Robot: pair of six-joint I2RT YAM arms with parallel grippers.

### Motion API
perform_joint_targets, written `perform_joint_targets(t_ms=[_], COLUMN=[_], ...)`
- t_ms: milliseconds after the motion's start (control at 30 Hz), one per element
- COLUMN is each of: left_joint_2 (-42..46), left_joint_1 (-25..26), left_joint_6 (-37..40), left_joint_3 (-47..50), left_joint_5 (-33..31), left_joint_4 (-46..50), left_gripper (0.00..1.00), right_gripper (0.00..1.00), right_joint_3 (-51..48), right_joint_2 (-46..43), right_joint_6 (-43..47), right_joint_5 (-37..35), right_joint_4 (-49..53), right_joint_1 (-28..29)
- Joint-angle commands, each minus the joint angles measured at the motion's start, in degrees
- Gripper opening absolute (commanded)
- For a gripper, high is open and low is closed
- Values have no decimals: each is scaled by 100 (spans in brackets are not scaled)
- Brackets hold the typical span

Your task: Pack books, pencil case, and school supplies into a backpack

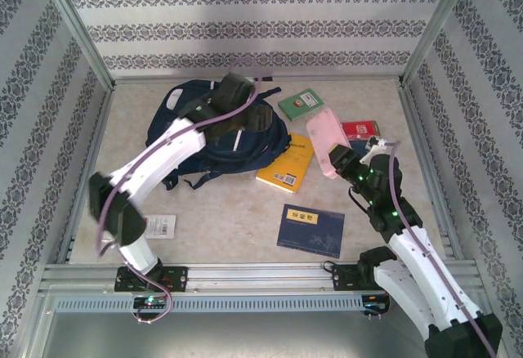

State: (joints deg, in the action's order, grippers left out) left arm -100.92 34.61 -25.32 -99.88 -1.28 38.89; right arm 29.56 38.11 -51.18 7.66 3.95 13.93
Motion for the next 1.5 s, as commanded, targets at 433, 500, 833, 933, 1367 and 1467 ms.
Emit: perform_joint_targets(t_ms=[433,500,833,933,1367,1467], left_joint_2=[-2018,-2124,-2623,-2609,-2965,-3087], left_joint_1=[-1349,-1354,-1440,-1458,-1471,-1473], left_joint_6=[695,695,665,636,394,386], left_joint_3=[-1300,-1313,-1495,-1431,-1399,-1448], left_joint_5=[1935,2114,2093,2125,2798,2815], left_joint_4=[383,314,353,270,-57,-46], left_gripper=[68,66,66,65,42,36], right_gripper=[31,31,31,31,31,31], right_joint_3=[-254,-266,-285,-280,-287,-272], right_joint_2=[-153,-65,105,135,416,484], right_joint_6=[-23,-29,-152,-133,-112,-109], right_joint_5=[609,660,886,903,995,1019], right_joint_4=[70,-7,-269,-270,-434,-437], right_joint_1=[-301,-321,-431,-448,-479,-488])
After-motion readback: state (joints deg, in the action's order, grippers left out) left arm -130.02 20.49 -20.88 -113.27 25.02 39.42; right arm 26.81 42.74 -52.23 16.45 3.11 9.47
